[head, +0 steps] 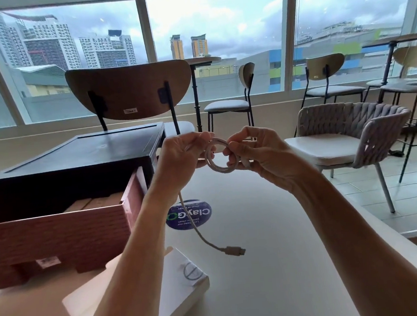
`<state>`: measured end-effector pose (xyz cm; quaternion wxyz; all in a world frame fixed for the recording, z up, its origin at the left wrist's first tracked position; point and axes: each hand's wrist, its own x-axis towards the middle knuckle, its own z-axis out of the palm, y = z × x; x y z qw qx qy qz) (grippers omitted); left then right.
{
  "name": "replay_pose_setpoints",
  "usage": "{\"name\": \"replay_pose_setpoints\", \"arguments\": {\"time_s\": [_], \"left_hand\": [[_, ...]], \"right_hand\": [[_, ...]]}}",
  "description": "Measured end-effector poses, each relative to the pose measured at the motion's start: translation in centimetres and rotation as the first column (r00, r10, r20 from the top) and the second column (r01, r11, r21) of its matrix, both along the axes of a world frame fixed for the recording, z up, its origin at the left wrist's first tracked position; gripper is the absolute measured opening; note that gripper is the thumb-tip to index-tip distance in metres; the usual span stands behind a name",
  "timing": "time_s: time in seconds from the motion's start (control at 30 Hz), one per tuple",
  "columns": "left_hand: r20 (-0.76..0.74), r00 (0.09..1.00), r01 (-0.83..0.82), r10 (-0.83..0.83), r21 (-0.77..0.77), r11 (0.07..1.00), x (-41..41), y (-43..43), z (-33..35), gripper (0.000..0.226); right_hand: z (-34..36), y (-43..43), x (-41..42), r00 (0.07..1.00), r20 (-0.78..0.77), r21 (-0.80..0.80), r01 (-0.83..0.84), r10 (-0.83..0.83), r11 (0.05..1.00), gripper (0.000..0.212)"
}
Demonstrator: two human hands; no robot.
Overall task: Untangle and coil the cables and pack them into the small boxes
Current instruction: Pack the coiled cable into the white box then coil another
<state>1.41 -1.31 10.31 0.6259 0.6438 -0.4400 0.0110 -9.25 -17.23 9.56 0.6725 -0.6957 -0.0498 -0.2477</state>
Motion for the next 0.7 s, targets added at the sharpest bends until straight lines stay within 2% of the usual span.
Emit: {"name": "replay_pose_setpoints", "arguments": {"time_s": [0.1,0.27,0.4,0.5,0.7], "left_hand": [[-0.014,1.0,-0.004,0.005,0.045,0.999,-0.1,0.2,0.0,0.02],[0.062,0.997,-0.06,0.052,0.139,0.988,0.0,0.1,-0.2,0.026],[0.055,0.998,-0.026,0.012,0.259,0.965,0.1,0.1,-0.4,0.022],[0.033,0.999,0.005,-0.019,0.388,0.922,0.4,0.3,-0.8,0.024],[0.005,0.997,-0.064,0.075,0.582,0.81,0.9,0.2,-1.7,0.023]], "right_hand": [[-0.1,-0.5,-0.1,0.999,0.024,0.122,-0.041,0.038,0.992,0.012],[-0.1,-0.9,0.0,0.993,0.088,0.279,-0.096,0.074,0.955,0.009],[-0.2,-1.1,0.4,0.988,0.147,0.377,-0.108,0.055,0.92,0.008],[-0.1,-1.7,0.4,0.974,0.217,0.48,-0.164,0.065,0.862,0.012],[0.3,-2.1,0.4,0.952,0.305,0.633,-0.193,-0.013,0.75,0.014]]}}
